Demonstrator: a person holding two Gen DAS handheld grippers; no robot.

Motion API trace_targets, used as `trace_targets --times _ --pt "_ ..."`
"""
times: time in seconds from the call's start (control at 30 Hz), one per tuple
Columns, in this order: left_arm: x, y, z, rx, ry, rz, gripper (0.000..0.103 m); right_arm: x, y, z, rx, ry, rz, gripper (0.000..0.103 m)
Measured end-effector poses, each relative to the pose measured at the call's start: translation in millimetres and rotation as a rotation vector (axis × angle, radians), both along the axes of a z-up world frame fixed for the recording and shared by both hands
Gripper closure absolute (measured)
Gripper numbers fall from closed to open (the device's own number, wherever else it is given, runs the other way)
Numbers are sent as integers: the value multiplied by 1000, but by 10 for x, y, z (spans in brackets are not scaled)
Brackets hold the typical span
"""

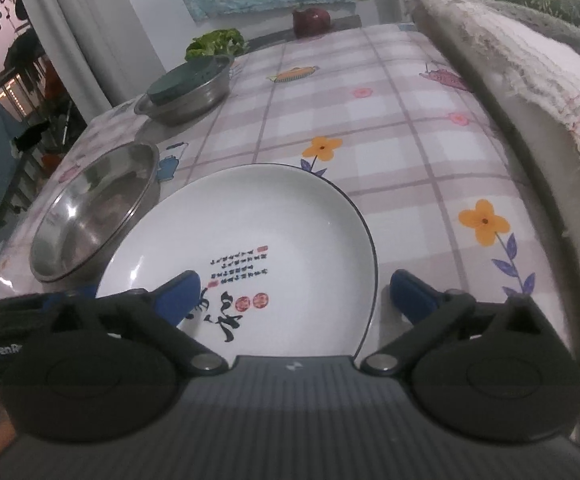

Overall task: Organize plates and bowls
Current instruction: 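Close both grippers on the white plate's rim, then lift the white plate by its rim with both grippers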

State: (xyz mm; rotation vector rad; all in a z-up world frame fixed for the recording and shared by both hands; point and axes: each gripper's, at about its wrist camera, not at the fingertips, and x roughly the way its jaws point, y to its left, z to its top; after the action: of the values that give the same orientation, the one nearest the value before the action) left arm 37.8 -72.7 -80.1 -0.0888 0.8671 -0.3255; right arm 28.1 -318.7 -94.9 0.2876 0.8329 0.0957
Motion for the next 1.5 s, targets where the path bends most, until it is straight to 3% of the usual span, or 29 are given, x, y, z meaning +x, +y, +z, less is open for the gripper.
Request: trace_targets --times 0.2,0.4,1.5 --pt "15 32 -42 13 -5 34 0 -39 -73 -18 33 -29 -1 1" --pt "0 17 -57 50 -24 33 0 -45 -50 -18 7 -32 15 1" --pt "8 60 -52 19 -20 42 0 -49 -10 -36 -26 -37 -2 1"
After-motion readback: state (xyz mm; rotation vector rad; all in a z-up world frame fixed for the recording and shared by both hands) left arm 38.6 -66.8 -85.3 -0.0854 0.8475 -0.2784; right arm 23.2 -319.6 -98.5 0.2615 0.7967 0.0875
